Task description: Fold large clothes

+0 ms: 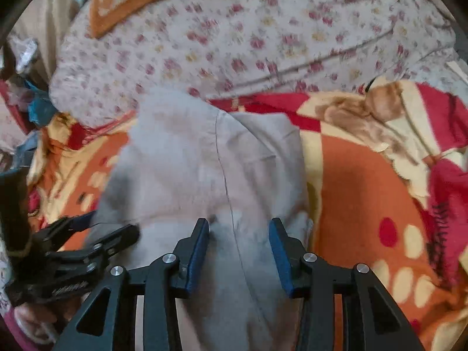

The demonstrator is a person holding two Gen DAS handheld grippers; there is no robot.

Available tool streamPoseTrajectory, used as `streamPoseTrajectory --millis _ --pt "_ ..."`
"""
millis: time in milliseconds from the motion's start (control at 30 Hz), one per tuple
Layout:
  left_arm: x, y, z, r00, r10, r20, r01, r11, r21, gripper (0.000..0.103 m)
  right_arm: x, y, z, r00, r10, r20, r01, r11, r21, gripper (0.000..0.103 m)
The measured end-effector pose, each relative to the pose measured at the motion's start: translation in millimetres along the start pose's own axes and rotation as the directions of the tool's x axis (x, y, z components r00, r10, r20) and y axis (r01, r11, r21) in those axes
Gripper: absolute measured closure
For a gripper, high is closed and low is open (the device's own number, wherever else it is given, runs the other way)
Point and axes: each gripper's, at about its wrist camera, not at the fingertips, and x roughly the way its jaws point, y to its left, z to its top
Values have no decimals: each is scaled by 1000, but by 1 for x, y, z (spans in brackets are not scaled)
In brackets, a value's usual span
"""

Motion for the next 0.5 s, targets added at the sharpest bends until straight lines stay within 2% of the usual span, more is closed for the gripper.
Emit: streamPoseTrajectory --millis 100,200,267,367,433,500 --pt "-9 -6 -8 999 31 11 -31 999 35 19 -24 12 -20 1000 17 -3 -17 998 -53 62" --pt "-14 -9 -19 998 52 19 -53 997 52 19 -27 19 -39 1000 -2 -23 0 996 -88 62" --pt "-14 -10 -26 998 61 25 -62 997 49 19 -22 20 -55 999 -38 -39 33 993 -112 62" --pt "-11 -9 -33 998 68 19 -68 997 38 19 8 13 -76 989 -84 -120 70 990 -119 62" --pt "-9 -10 -36 998 67 17 -67 997 29 19 13 5 -83 994 -59 -95 53 996 -71 61" --pt "-12 -11 -38 997 76 30 -77 997 27 19 6 7 -82 993 -65 -97 57 995 -78 61"
